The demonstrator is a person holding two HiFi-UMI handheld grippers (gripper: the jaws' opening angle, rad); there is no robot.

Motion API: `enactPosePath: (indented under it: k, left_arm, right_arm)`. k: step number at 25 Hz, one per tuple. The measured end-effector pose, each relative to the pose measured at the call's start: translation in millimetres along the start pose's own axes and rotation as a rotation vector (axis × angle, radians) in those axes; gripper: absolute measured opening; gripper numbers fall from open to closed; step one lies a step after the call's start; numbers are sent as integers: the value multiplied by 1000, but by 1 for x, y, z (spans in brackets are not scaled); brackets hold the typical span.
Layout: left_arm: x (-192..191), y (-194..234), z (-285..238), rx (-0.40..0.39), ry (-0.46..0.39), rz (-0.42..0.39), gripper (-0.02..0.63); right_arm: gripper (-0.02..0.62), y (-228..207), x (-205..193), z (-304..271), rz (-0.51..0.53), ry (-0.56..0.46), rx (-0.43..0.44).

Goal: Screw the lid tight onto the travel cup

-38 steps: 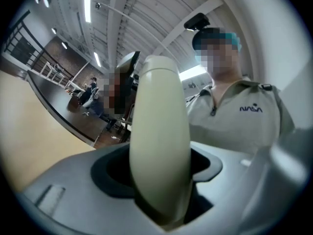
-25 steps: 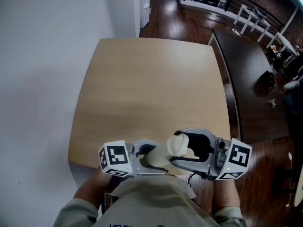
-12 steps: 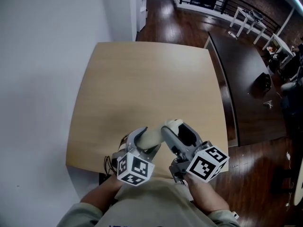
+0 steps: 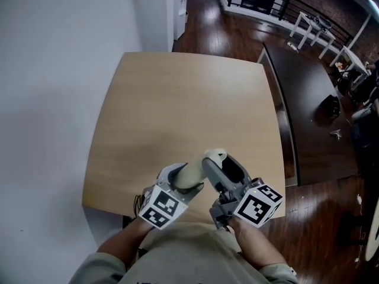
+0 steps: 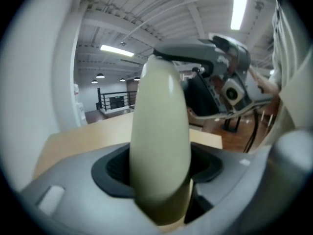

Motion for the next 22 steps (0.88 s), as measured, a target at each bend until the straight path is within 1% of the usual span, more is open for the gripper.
enactPosePath:
  k: [2, 4, 5, 6, 8, 10, 13, 17, 19, 22]
  left_arm:
    - [4, -1, 8, -157, -69, 85, 313]
    - [7, -4, 17, -348, -149, 174, 313]
    - [8, -6, 23, -452, -188, 204, 313]
    - [10, -9, 28, -557, -223, 222, 313]
    - [15, -16, 39, -744, -279, 223, 313]
    - [20, -25, 48, -874, -309, 203, 313]
    - [25, -37, 55, -1010, -314, 181, 313]
    - [29, -52, 62, -1158, -282, 124, 313]
    - [29, -58, 65, -1204, -265, 103, 313]
    - [26, -63, 65, -1226, -243, 88, 313]
  right_arm:
    - [285, 9, 6, 5, 49, 7, 89]
    - [285, 18, 12, 12, 122, 30, 193]
    - [289, 23, 15, 15, 167, 48, 246]
    - [301, 28, 18, 18, 215, 69, 298]
    - [316, 37, 24, 23, 307, 120, 401]
    - [327, 47, 26, 30, 376, 176, 512]
    - [328, 66, 27, 37, 421, 250, 662]
    - [328, 79, 24, 41, 450, 326, 789]
    - [328, 83, 20, 43, 456, 360, 840]
    - [328, 86, 15, 41, 452, 372, 873]
Point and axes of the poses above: the fingertips, and each gripper's own axes: z backward along the fingers, y to its left, x out of its top, the point moved 7 cm from there along z, backward along the fingers, and after that the axes turned 5 degrees about y, right-handed, at the moved point
